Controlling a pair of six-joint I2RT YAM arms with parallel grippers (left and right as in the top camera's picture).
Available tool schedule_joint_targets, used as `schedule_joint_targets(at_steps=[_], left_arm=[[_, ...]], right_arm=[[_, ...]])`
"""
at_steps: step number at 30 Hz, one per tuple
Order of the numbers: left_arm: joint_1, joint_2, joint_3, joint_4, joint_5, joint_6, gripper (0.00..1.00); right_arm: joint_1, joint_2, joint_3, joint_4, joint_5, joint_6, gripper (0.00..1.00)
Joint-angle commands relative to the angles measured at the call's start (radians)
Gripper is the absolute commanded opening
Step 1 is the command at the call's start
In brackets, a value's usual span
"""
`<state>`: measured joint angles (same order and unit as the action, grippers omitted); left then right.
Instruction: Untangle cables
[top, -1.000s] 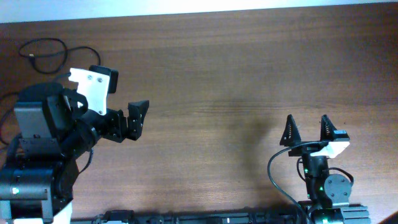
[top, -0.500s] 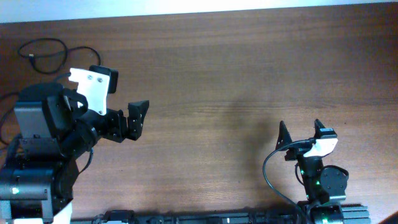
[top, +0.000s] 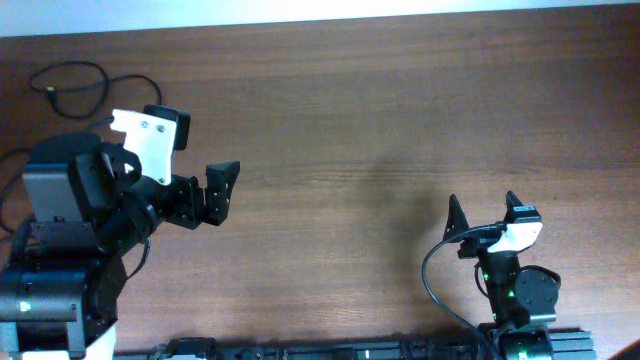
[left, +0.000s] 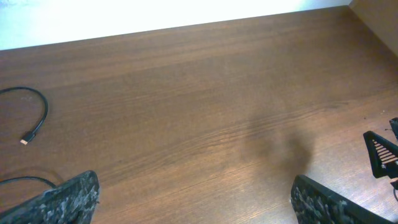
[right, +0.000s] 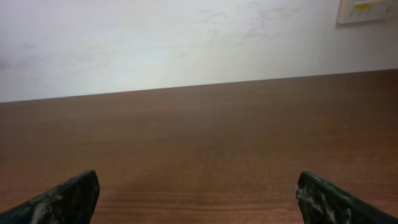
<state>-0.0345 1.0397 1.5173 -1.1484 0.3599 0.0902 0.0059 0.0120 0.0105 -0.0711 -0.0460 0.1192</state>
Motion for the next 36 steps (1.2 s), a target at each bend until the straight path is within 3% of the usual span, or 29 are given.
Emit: schedule_joint_targets(at_steps=[1,10,14,22,25,29,36], left_arm=[[-0.005,-0.001,0.006,0.002,0.011,0.017,0.99],[-0.006,-0.004,0.005,-0.14,-0.009,0.017,0.99],[-0.034,-0.12,-0.073,-0.208,-0.043,0.017,0.99],[-0.049,-0.576,-0.425,-0.196,-0.053,0.016,0.99],[-0.049,-0.614,-0.487,-0.168,-0.05,0.016,0.98],[-0.049,-0.615,-0.519,-0.016,-0.066,0.016,0.99],[-0.049,-0.625,-0.521,-0.01,-0.068,0.016,0.99]], right_arm=[[-0.007,-0.008,-0.005,-0.006,0.001,-0.011,0.98],[-0.007,-0.008,-0.005,-0.005,0.001,-0.011,0.98],[-0.007,-0.008,-0.005,-0.005,0.001,-0.011,0.98],[-0.007,-0.008,-0.005,-0.005,0.001,-0.011,0.98],[-0.007,-0.008,-0.005,-0.005,0.001,-0.011,0.98],[-0.007,-0.008,-0.005,-0.005,0.001,-0.011,0.98],[-0.007,-0.008,-0.005,-0.005,0.001,-0.01,0.98]])
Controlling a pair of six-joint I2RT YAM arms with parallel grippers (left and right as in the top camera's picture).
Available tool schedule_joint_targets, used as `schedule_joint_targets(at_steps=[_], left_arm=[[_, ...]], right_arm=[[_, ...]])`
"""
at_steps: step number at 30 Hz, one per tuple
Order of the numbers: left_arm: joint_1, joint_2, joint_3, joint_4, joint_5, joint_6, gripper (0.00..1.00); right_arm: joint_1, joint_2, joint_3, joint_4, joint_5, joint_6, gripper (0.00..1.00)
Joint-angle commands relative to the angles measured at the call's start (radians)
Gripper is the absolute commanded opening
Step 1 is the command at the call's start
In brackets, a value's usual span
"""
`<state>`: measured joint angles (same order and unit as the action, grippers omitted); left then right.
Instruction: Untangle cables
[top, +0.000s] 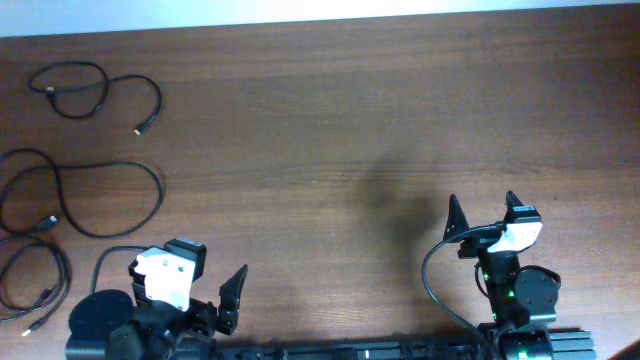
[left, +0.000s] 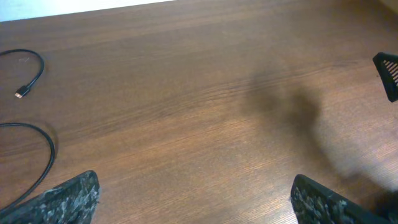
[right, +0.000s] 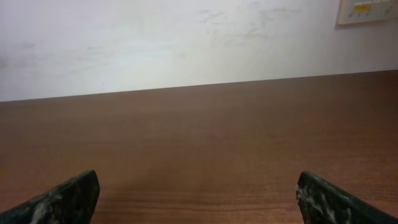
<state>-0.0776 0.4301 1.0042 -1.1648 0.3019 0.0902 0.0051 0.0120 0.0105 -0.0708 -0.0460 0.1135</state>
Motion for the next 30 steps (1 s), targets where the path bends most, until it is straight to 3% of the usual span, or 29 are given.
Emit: schedule_joint_targets(at_steps=[1,19,30], left_arm=[[-0.006,-0.024,-0.012,0.009,-0.01,0.016,0.99],[-0.031,-0.311,-0.488,0.646,-0.023,0.012,0.99],[0.023,-0.414,-0.783,1.069,-0.068,-0.122,0.99]], right_arm=[[-0.006,-0.008,-0.005,-0.006,0.001,-0.005,0.98],[-0.006,-0.008,-0.005,-0.006,0.001,-0.005,0.98],[-0.006,-0.008,-0.005,-0.006,0.001,-0.005,0.98]])
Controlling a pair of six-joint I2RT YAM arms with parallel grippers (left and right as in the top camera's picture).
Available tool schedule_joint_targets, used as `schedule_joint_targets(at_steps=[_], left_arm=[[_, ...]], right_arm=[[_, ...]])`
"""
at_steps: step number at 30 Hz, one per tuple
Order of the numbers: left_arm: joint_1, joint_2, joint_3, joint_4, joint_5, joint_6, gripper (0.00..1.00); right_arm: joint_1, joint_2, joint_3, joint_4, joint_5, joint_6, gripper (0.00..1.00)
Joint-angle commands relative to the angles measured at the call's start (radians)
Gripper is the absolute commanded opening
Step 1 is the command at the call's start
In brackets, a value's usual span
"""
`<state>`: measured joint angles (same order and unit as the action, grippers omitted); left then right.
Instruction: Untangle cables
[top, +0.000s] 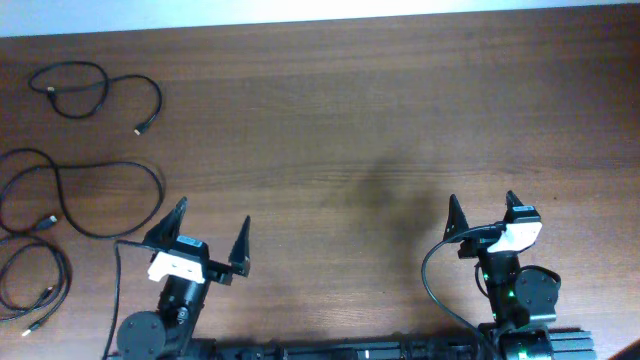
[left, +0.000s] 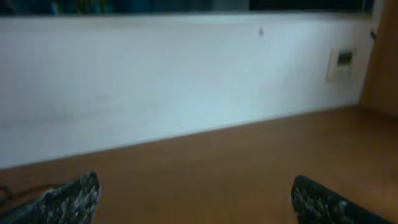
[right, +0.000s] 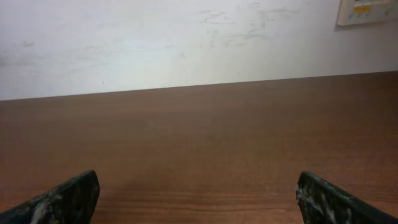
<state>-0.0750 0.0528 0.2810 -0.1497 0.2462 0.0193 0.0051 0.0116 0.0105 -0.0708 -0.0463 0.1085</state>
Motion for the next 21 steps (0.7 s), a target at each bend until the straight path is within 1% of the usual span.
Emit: schedule_joint_targets(at_steps=[1,4,5,9,12,14,16,17,21], left_arm=[[0.027,-0.048,-0.094,0.097,-0.012,-0.061,0.99],[0.041,-0.048,-0.157,0.182,-0.02,-0.115,0.99],[0.041,-0.048,-0.187,0.22,-0.027,-0.117,0.99],[0.041,-0.048,-0.272,0.274,-0.1,-0.122,0.99],[0.041,-0.048,-0.273,0.238,-0.126,-0.131,0.99],[0.04,-0.048,-0.273,0.214,-0.192,-0.131,0.99],[0.04,-0.048,-0.273,0.142,-0.278,-0.131,0.99],[0.041,-0.048,-0.273,0.08,-0.337,-0.131,0.99],[0.041,-0.048,-0.273,0.074,-0.357,0.002,0.99]], right_arm=[[-0.006,-0.008,-0.005,-0.006,0.001,0.0,0.99],[-0.006,-0.008,-0.005,-0.006,0.001,0.0,0.98],[-0.006,-0.008,-0.005,-0.006,0.001,0.0,0.98],[-0.006,-0.008,-0.005,-0.006,0.001,0.0,0.98],[-0.006,-0.008,-0.005,-0.006,0.001,0.0,0.98],[-0.006,-0.008,-0.005,-0.006,0.001,0.0,0.98],[-0.006,-0.008,-0.005,-0.006,0.002,0.0,0.98],[-0.006,-0.008,-0.005,-0.006,0.001,0.0,0.98],[-0.006,-0.008,-0.005,-0.006,0.001,0.0,0.98]])
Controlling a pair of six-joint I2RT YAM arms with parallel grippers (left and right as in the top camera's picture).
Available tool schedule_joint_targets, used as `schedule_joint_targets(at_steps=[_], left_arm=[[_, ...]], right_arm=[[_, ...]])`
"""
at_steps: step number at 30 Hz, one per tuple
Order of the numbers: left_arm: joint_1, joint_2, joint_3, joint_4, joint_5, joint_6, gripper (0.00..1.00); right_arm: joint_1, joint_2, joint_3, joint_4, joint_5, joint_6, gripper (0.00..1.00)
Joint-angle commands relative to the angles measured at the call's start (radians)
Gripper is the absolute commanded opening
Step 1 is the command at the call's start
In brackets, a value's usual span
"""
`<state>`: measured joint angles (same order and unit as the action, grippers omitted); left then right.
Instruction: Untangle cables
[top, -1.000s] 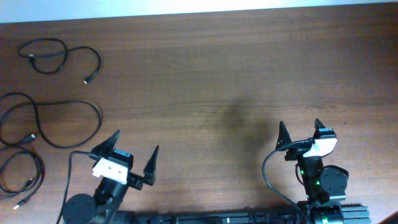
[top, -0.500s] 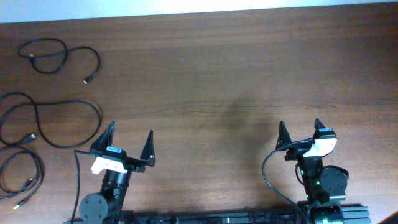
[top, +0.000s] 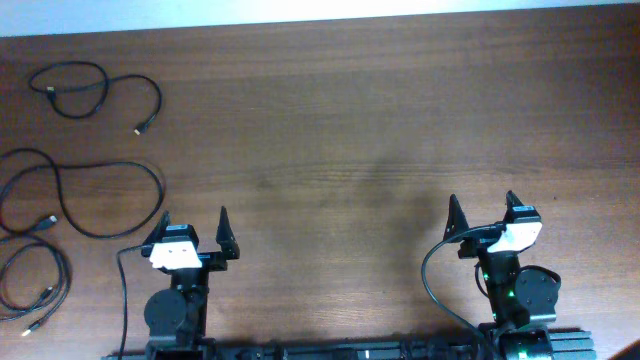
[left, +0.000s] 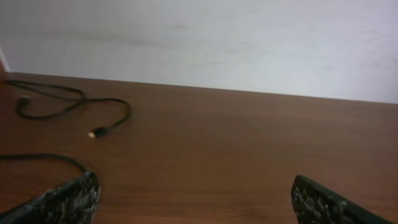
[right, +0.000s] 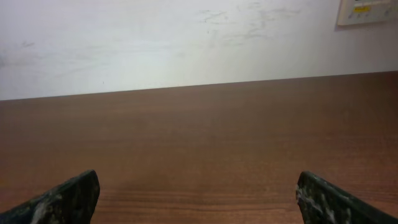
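Note:
Three black cables lie apart on the left of the brown table (top: 340, 110): a looped one (top: 98, 78) at the far left, a wide loop (top: 150, 178) below it, and a small coil (top: 58, 262) near the front edge. The left wrist view shows the far cable (left: 74, 104) and part of the wide loop (left: 59, 158). My left gripper (top: 193, 218) stands open at the front left, to the right of the cables, holding nothing. My right gripper (top: 482, 204) stands open at the front right, also holding nothing. Both sets of jaws are spread wide over bare wood.
A white wall (right: 186, 43) runs behind the table's far edge, with a wall socket (right: 367, 9) at the right. A black lead (top: 432, 270) curves from the right arm's base. Wood stretches between the two arms.
My left gripper has shifted a little left at the front edge and now points squarely to the far edge; its camera now shows the cables. The right arm has not moved.
At first my left arm reached out over the left of the table, hiding part of the cables, gripper open. Then it was drawn back low at the front edge, the cables all showing. It then stood upright there and now is squared. The right arm stayed still throughout.

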<state>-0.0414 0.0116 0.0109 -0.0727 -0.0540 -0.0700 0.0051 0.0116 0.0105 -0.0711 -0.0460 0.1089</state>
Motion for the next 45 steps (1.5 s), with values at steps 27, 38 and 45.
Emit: schedule_joint_targets(at_steps=[27,38,45], left_arm=[[0.007,-0.006,-0.002,0.0,-0.066,0.109,0.99],[0.007,-0.006,-0.002,0.0,-0.066,0.109,0.99],[0.007,-0.006,-0.002,0.0,-0.066,0.109,0.99]], right_arm=[[-0.006,-0.008,-0.005,-0.005,0.001,0.0,0.98],[-0.006,-0.008,-0.005,-0.008,0.024,0.0,0.98],[-0.006,-0.008,-0.005,-0.008,0.024,0.0,0.98]])
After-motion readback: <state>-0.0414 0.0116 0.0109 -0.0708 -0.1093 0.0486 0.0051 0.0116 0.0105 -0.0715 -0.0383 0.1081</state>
